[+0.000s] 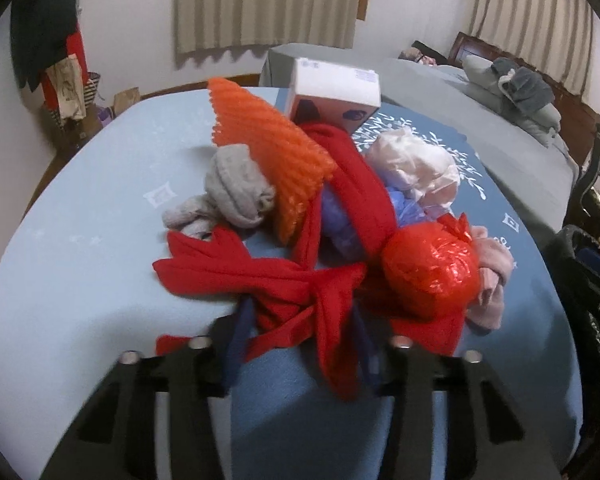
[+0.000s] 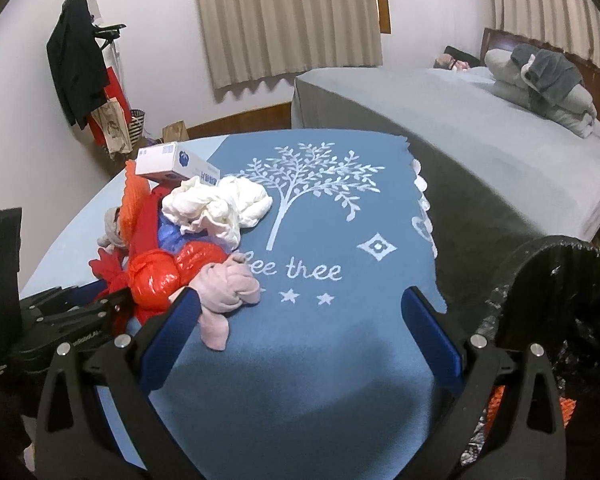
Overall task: Collect trash
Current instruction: 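Grasp the red cloth with the left tool while the right tool grasps the pink sock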
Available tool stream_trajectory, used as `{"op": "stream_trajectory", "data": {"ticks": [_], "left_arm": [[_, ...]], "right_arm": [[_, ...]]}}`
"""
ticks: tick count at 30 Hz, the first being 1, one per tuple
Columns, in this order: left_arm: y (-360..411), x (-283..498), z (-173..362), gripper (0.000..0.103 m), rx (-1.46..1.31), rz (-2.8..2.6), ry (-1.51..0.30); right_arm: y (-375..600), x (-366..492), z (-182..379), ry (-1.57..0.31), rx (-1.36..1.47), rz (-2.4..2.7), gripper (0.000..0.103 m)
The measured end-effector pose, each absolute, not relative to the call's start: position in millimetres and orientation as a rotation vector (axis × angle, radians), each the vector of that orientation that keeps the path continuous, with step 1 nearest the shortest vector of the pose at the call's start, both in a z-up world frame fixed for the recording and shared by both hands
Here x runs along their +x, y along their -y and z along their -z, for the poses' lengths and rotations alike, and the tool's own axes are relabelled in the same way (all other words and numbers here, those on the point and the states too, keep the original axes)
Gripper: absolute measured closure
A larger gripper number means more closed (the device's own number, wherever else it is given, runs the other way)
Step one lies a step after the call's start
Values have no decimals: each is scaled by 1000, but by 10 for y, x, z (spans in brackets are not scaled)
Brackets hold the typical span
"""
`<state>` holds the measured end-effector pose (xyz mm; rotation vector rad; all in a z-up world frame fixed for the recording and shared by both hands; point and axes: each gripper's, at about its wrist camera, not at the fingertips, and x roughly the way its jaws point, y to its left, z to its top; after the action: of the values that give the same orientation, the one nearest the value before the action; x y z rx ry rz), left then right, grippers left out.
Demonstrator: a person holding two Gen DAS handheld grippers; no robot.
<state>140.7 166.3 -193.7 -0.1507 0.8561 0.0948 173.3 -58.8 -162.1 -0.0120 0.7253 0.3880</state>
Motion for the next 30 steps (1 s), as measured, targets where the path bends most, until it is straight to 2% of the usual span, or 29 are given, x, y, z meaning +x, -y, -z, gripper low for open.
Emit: {"op": "stream_trajectory", "data": {"ticks": [1,3,5,21,26,29,30], "left_arm": [[-1640,1416,1935,74,-152,-92,-857],[-1638,1418,1928,87,-167,-77,-854],[-1652,1396,1912,89,-178,-71,-848],[-1871,1028,1502,89,-190,-118,-717],[-1891,1024,1426,89,-178,-129,-687],[-1904,1033,1424,89,-176,-126,-687],[-1905,1032,1430,89,-175,-127,-688]], "right_arm": [[574,1737,1633,-731,-10,-391,5],[542,1727,1659,-735,-11,-399,5],[505,1728,1687,-742,-21,-407,5],[174,1828,1780,-783,-39,-462,6],[40,1908,1854,-818,-59,-472,15],[-12,1945,1876,-838,-47,-504,31],[-24,1946,1873,-841,-42,-516,42]]}}
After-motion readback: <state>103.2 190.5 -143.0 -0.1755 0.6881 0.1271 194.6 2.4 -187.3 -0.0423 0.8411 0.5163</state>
